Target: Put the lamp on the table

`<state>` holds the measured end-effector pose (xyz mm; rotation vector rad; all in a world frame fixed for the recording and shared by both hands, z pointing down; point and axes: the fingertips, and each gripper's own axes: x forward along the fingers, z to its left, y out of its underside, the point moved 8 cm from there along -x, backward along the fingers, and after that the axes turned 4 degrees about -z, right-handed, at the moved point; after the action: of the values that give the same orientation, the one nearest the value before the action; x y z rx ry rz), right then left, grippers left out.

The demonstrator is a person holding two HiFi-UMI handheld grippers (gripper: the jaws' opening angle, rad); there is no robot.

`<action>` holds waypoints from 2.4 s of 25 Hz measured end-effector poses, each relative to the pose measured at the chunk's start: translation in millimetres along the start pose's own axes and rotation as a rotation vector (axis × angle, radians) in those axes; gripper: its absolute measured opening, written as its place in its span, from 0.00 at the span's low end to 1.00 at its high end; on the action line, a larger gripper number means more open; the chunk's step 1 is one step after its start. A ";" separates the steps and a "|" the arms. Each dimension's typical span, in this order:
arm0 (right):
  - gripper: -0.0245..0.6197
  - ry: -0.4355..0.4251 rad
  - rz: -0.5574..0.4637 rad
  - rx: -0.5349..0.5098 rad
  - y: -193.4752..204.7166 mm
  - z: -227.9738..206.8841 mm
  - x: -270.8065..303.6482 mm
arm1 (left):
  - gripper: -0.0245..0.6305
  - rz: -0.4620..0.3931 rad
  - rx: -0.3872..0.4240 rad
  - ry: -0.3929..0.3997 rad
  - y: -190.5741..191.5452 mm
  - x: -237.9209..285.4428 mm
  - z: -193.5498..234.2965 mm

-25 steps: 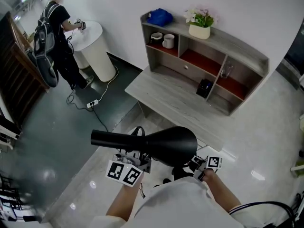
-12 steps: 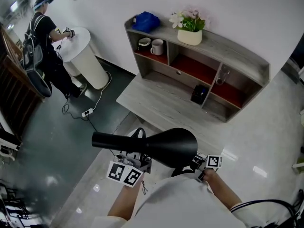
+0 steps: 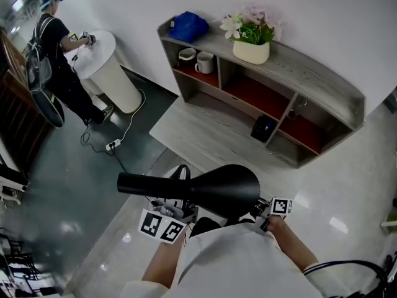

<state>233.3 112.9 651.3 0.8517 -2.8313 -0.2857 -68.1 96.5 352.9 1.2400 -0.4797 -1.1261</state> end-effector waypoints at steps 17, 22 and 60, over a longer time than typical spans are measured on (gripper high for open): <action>0.07 0.062 -0.013 0.020 -27.3 -12.0 94.6 | 0.05 0.070 -0.050 0.048 -2.7 56.8 106.2; 0.07 0.062 -0.026 -0.001 -40.5 -11.8 136.4 | 0.05 0.084 -0.053 0.105 -10.4 89.6 147.8; 0.08 0.218 -0.280 0.087 -112.8 -119.2 383.5 | 0.05 0.332 -0.134 0.515 78.2 304.3 401.4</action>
<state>3.2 -209.7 781.8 1.2200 -2.5376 -0.0975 -232.8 -371.4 470.5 1.2227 -0.2016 -0.5208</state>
